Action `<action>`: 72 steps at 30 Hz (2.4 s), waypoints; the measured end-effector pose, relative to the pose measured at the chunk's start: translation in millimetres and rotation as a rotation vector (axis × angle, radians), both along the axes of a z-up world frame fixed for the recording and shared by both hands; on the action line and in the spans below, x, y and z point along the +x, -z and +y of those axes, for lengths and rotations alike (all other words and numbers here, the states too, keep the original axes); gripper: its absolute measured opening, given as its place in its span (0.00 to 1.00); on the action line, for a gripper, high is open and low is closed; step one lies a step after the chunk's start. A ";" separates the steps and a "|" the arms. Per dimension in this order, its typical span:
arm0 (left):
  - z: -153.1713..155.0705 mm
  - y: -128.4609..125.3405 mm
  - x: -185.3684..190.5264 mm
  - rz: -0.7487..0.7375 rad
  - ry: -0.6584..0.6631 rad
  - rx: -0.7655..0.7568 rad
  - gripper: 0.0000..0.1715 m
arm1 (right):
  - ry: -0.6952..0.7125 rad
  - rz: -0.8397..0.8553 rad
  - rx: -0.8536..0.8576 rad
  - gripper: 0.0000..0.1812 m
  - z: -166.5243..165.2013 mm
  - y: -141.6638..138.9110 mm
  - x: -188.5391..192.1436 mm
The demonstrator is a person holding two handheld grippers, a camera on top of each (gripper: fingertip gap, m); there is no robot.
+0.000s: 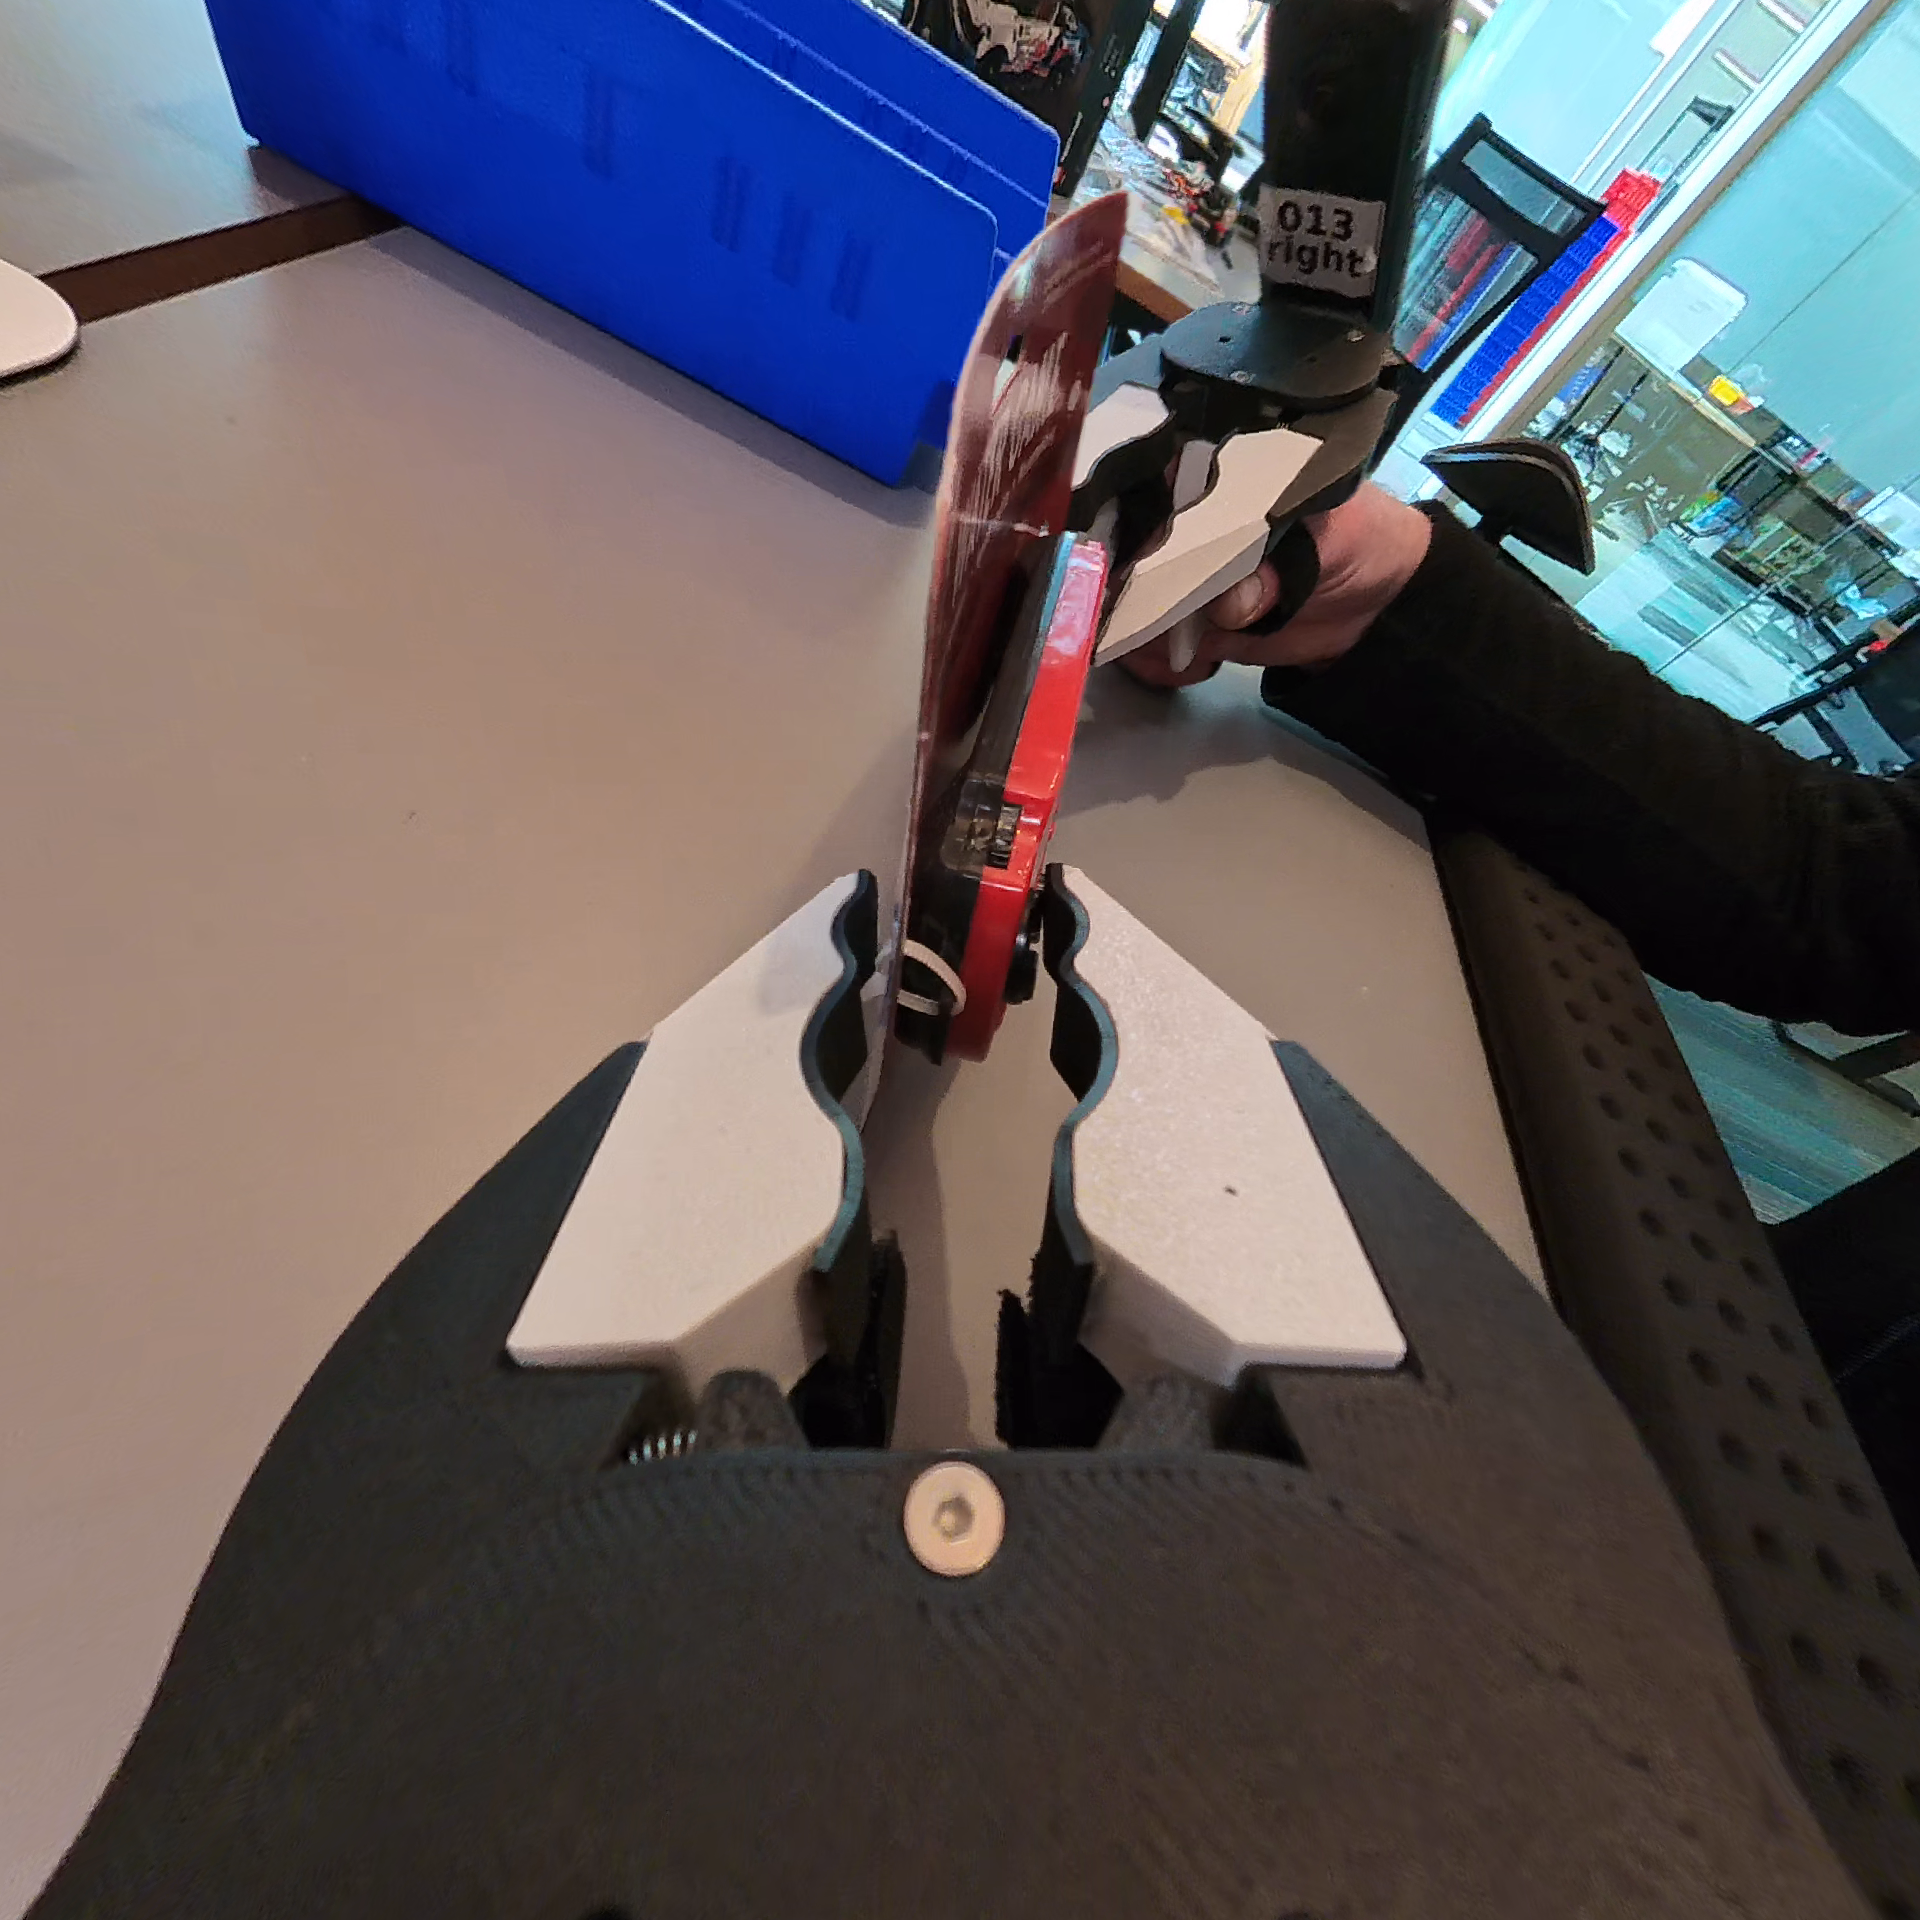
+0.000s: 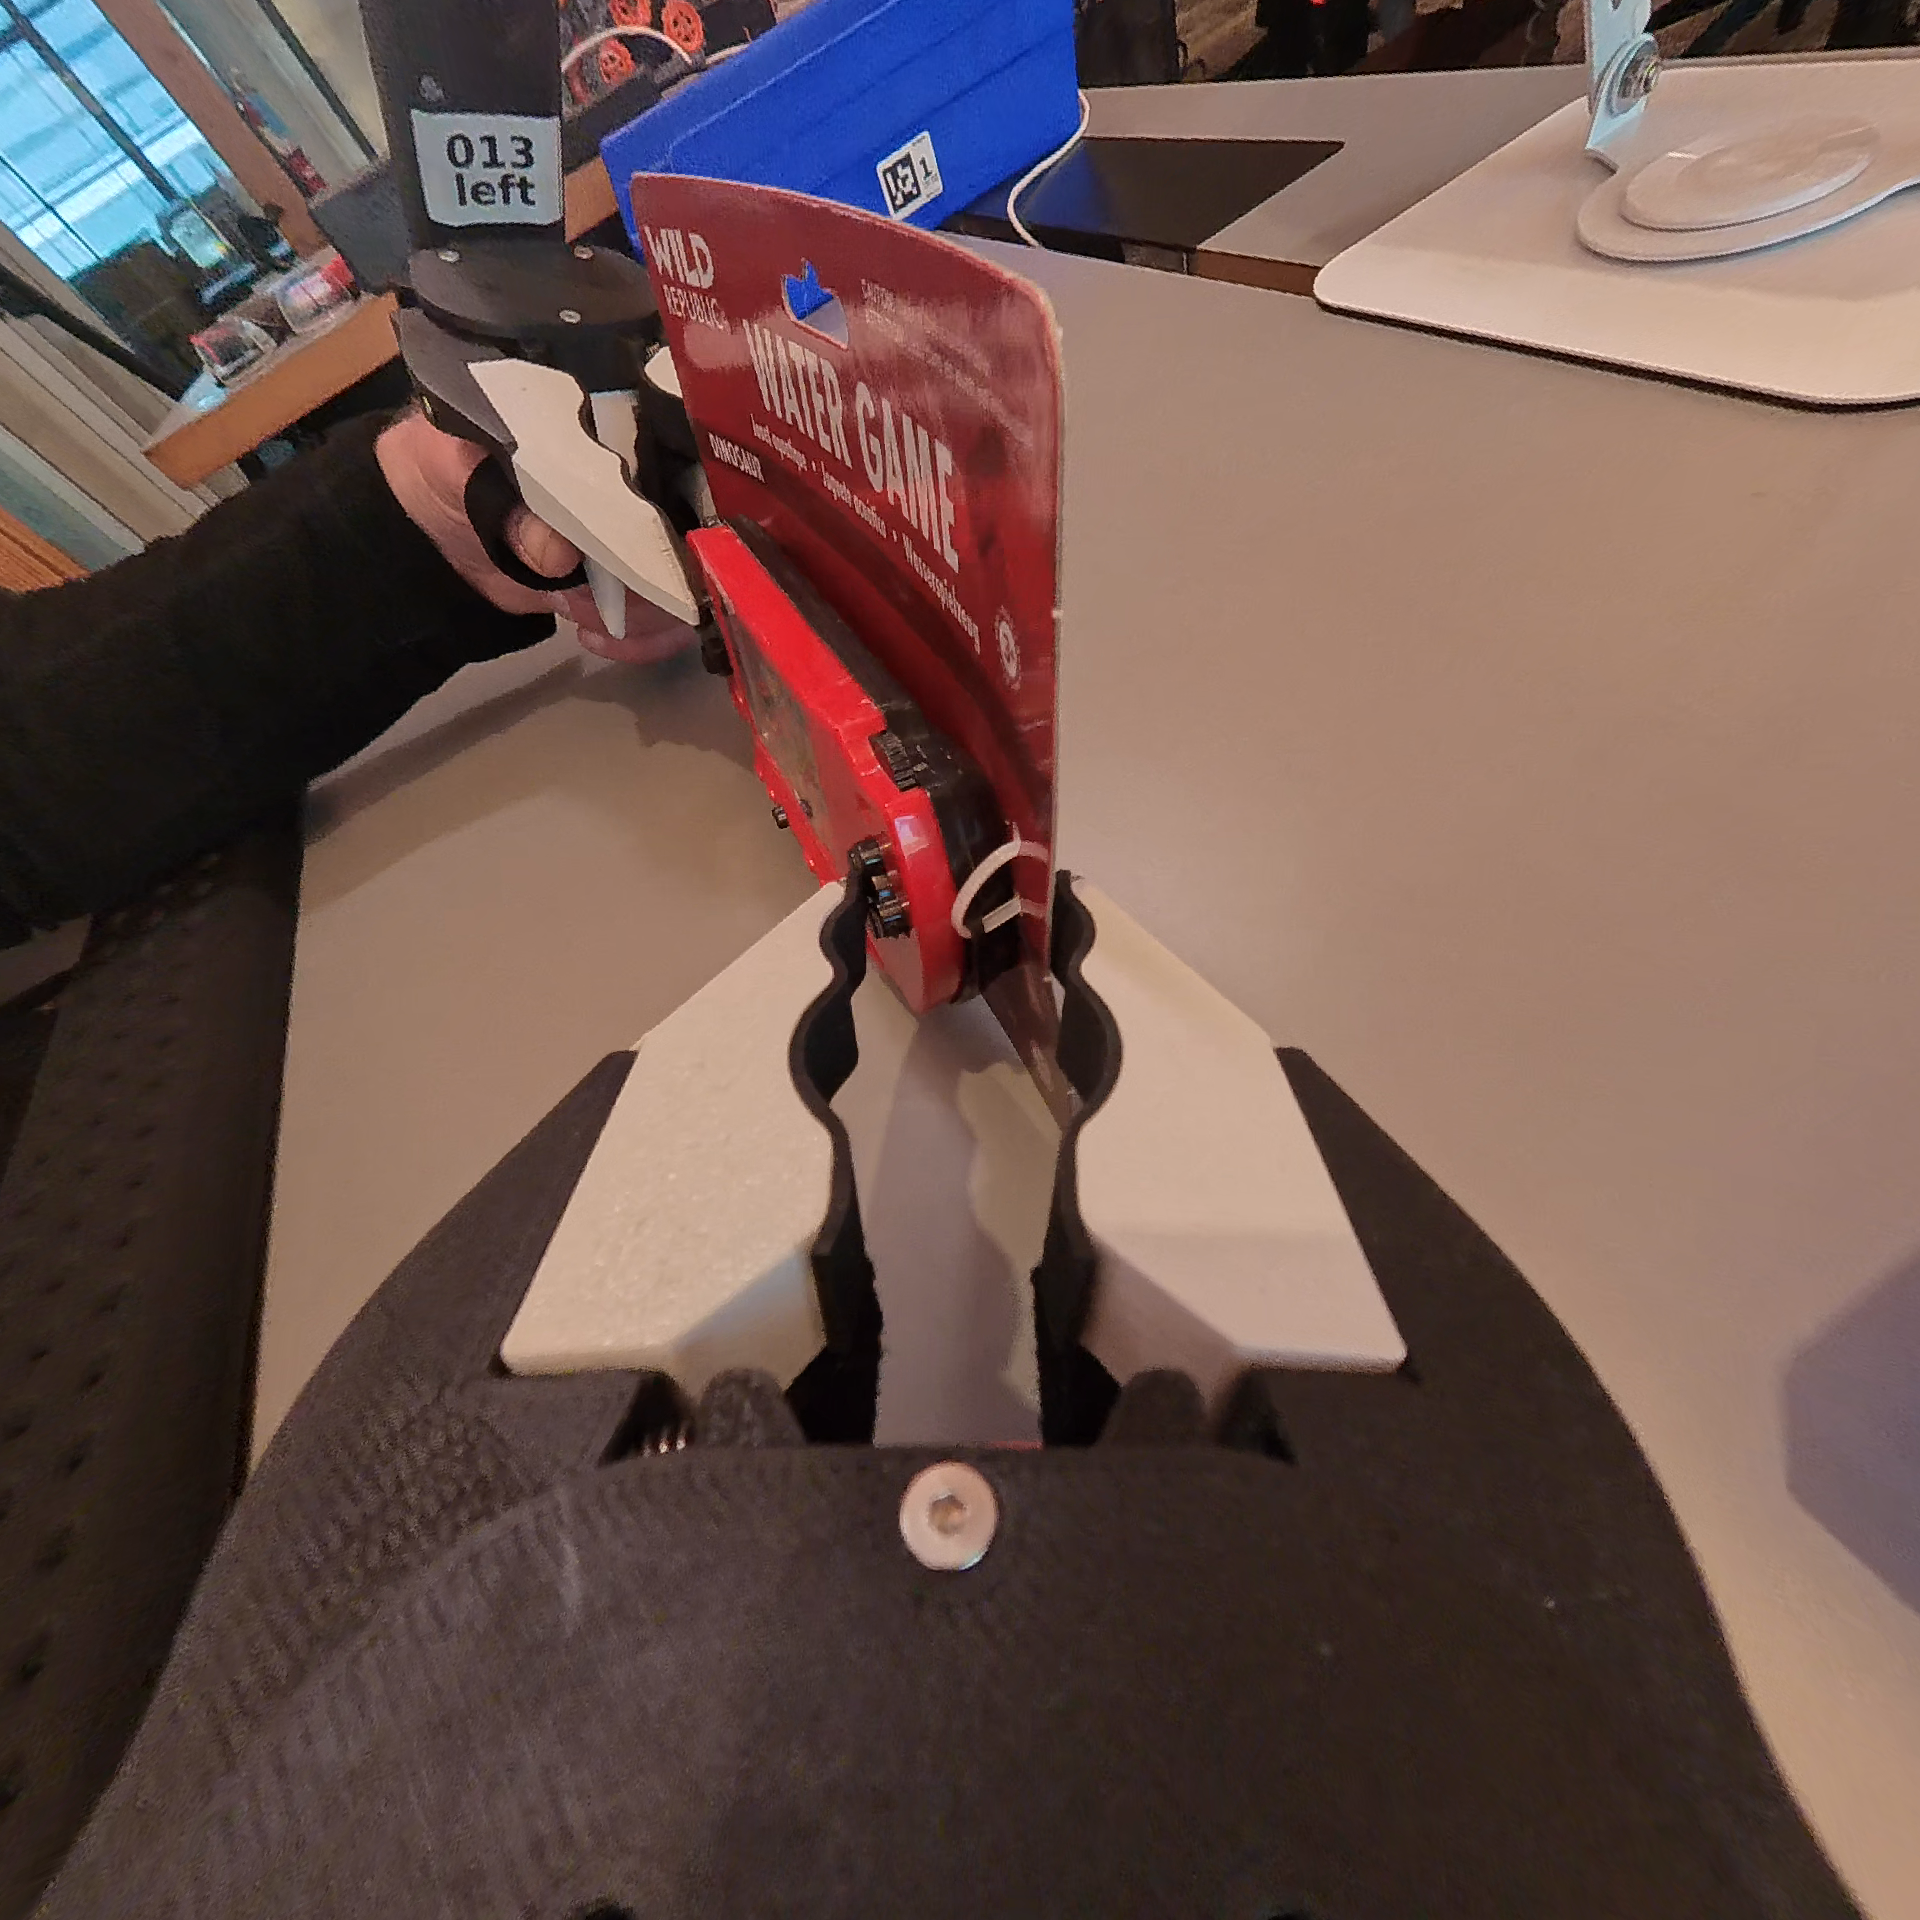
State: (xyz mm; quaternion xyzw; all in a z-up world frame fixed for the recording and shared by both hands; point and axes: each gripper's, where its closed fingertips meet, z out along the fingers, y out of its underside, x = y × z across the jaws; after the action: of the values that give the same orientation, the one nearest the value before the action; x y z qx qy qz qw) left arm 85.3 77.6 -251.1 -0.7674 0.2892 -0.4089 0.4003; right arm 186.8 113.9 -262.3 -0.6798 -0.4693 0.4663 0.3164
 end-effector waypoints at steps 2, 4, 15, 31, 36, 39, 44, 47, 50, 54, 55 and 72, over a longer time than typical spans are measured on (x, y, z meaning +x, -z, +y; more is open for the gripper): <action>-1.1 -0.5 1.7 -0.003 0.008 0.001 0.17 | 0.001 0.003 0.002 0.20 0.3 -0.4 0.3; -2.5 0.2 3.3 0.002 0.017 0.002 0.17 | 0.000 0.003 0.005 0.20 -0.2 -0.5 0.6; -2.2 0.7 4.1 0.009 0.015 0.005 0.17 | -0.008 0.000 0.018 0.21 -1.7 -0.9 2.3; -2.4 0.6 5.1 0.004 0.024 0.014 0.17 | -0.022 0.013 0.000 0.16 -0.8 -2.3 9.1; -2.2 0.7 5.1 0.006 0.024 0.016 0.17 | -0.021 0.013 -0.009 0.16 -0.5 -2.1 9.0; -2.8 0.5 5.4 0.008 0.027 0.017 0.17 | -0.023 0.014 -0.006 0.16 -0.8 -2.3 9.3; -2.8 0.5 6.1 0.013 0.027 0.017 0.17 | -0.022 0.020 -0.010 0.18 -0.7 -2.6 9.4; -3.0 0.5 6.4 0.014 0.027 0.017 0.17 | -0.024 0.020 -0.013 0.18 -1.2 -2.6 9.8; -2.9 0.5 6.4 0.014 0.026 0.016 0.17 | -0.024 0.018 -0.012 0.18 -1.3 -2.6 9.8; -2.8 0.5 6.5 0.014 0.025 0.016 0.17 | -0.023 0.017 -0.011 0.18 -1.1 -2.5 9.8; -2.8 0.5 6.5 0.014 0.024 0.016 0.17 | -0.023 0.018 -0.011 0.18 -1.1 -2.4 9.7; -3.7 0.3 6.8 0.035 0.021 0.037 0.17 | -0.033 -0.007 0.014 0.16 -3.5 -2.0 10.5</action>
State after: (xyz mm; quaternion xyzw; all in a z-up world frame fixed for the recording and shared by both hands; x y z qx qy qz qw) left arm 92.0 73.9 -251.3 -0.7639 0.3114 -0.3943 0.4050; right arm 197.3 110.5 -260.3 -0.6713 -0.4849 0.4658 0.3119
